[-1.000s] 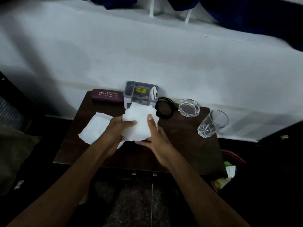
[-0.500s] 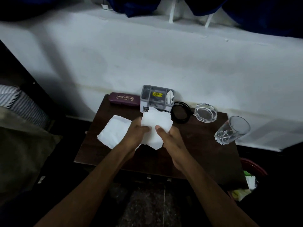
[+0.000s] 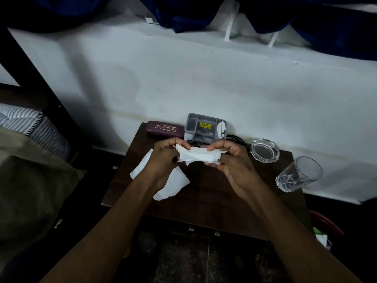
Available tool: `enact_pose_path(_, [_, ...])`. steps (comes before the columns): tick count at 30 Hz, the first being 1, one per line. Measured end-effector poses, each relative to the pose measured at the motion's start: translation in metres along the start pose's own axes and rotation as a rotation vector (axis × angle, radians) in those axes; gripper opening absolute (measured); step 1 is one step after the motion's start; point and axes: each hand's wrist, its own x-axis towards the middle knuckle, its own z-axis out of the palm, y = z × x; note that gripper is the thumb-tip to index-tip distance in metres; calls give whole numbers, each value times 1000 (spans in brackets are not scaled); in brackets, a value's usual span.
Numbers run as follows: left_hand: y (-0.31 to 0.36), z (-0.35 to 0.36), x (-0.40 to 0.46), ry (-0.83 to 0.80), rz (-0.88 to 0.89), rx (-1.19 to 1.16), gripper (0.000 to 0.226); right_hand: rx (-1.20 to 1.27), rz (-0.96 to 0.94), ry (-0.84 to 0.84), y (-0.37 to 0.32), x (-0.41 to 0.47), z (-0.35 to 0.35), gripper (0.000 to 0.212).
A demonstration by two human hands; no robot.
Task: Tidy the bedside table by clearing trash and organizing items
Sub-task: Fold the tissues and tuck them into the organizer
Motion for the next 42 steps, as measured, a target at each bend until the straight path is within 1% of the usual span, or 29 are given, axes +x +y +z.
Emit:
enact_pose_path(2, [4,-2,-1,-8,33,0,41,50,26,-22,-4,0,-1,31])
enact_pose_path(4, [9,-1,-2,-7,70,10,43,162,82,-40,-9,0,-3,31])
enact_pose_path(6, [13,0,-2,-10,92,9,44,253,135,-73,-12,4,-6,38])
enact_pose_path(7, [14,0,-2,-10,97,9,44,241,159,-77,-13,6,-6,44])
enact_pose_path(8, [14,1,-1,-10,101,13,43,187,172,-69,-13,9,-5,45])
enact_pose_path(10, [16,2,0,-21,104,25,42,28,142,-40,-13,18,0,32])
enact_pose_path(12, [19,1,2,-32,100,11,44,-159,15,-4,-23,29,1,13])
enact_pose_path(13, [21,0,2,-35,95,-9,45,-301,-103,16,-30,38,-3,16])
enact_pose_path(15, [26,-6,6,-22,94,-49,45,-677,-372,34,-53,61,-12,33])
enact_pose_path(16, [29,-10,7,-8,97,-64,43,-853,-477,49,-64,76,-15,38])
enact_pose_path(17, [32,-13,8,6,98,-78,40,-1001,-542,76,-74,92,-17,40])
enact_pose_path(19, [35,-16,7,33,88,-86,36,-1224,-583,116,-87,120,-18,36])
enact_pose_path(20, [37,-18,7,40,81,-84,36,-1324,-583,103,-90,132,-16,32])
enact_pose_path(22, [38,-20,7,41,74,-78,36,-1504,-576,31,-89,149,-13,30])
enact_pose_path(25, [40,-23,9,51,68,-75,34,-1696,-582,-99,-82,159,-11,38])
enact_pose_path(27, [40,-26,10,58,62,-76,34,-1762,-606,-162,-74,162,-10,40])
enact_pose_path(29, [40,-29,10,63,58,-68,34,-1770,-622,-183,-70,164,-7,39])
enact_pose_path(33, [43,-33,9,63,58,-55,36,-1669,-612,-201,-68,168,-1,34])
enact_pose_path(37, [44,-37,10,91,54,-68,36,-1621,-590,-210,-73,168,5,31])
enact_pose_path(39, [43,-39,11,102,56,-65,36,-1659,-568,-225,-71,170,2,33])
enact_pose_path(42, [41,-42,13,113,42,-38,35,-1810,-595,-280,-65,174,-7,39])
